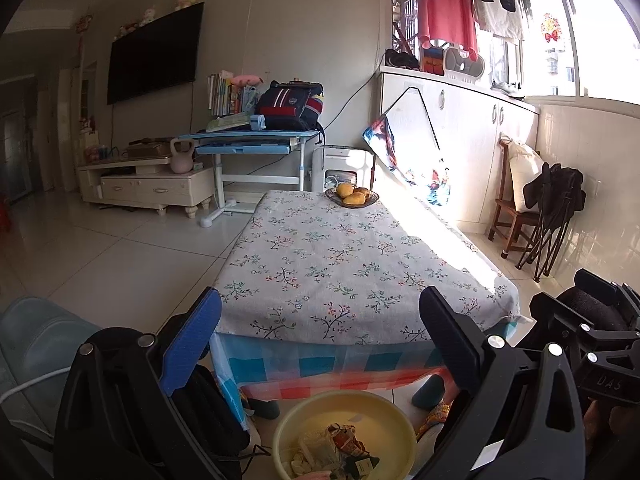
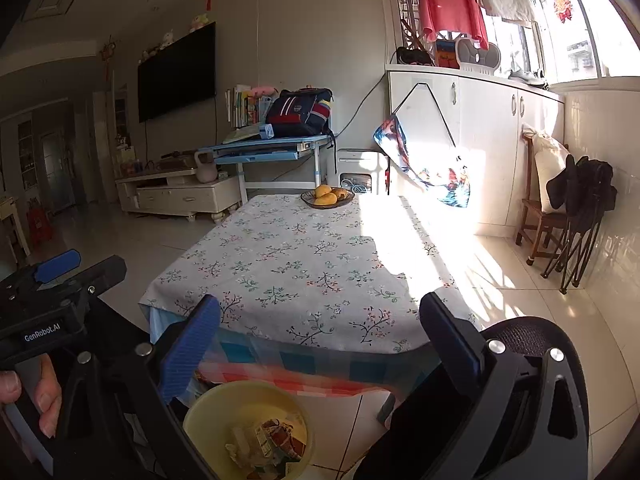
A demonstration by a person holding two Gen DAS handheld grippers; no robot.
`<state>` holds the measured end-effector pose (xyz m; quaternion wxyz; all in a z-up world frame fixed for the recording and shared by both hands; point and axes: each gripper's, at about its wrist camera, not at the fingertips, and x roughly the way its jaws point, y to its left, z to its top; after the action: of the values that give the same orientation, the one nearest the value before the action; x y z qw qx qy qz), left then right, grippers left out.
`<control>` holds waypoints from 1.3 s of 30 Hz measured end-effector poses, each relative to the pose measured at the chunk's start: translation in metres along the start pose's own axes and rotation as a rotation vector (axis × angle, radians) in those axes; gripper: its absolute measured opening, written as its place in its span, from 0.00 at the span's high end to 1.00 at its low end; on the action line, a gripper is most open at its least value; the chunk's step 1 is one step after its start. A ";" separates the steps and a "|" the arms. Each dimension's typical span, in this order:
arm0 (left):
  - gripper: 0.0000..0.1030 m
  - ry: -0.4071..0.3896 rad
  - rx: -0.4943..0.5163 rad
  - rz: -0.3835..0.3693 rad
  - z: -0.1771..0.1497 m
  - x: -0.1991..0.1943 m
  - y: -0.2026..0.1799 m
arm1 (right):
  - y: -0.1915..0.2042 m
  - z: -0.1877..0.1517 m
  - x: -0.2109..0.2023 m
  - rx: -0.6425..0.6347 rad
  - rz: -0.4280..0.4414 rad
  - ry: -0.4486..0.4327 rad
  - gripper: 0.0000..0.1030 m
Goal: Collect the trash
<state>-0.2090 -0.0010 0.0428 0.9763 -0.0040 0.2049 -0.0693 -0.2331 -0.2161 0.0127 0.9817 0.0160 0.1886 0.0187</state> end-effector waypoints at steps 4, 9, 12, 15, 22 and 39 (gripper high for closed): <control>0.07 0.001 -0.002 0.009 0.001 0.001 0.001 | -0.001 0.001 -0.001 0.001 -0.005 0.001 0.07; 0.07 -0.005 -0.008 0.010 0.001 0.000 0.003 | 0.001 0.001 0.000 -0.004 -0.014 0.009 0.07; 0.07 -0.003 -0.006 0.012 0.001 0.000 0.003 | 0.002 0.001 0.001 -0.011 -0.020 0.015 0.07; 0.07 -0.003 -0.004 0.012 0.001 0.000 0.003 | 0.004 0.001 0.002 -0.021 -0.034 0.020 0.07; 0.07 -0.002 0.003 0.010 0.001 0.000 0.002 | 0.007 0.001 0.001 -0.043 -0.061 0.025 0.07; 0.07 0.006 0.001 0.013 0.001 0.002 0.001 | 0.019 0.000 0.007 -0.133 -0.185 0.031 0.07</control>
<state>-0.2070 -0.0002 0.0427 0.9761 -0.0021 0.2079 -0.0632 -0.2274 -0.1973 0.0113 0.9751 -0.0669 0.2027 -0.0595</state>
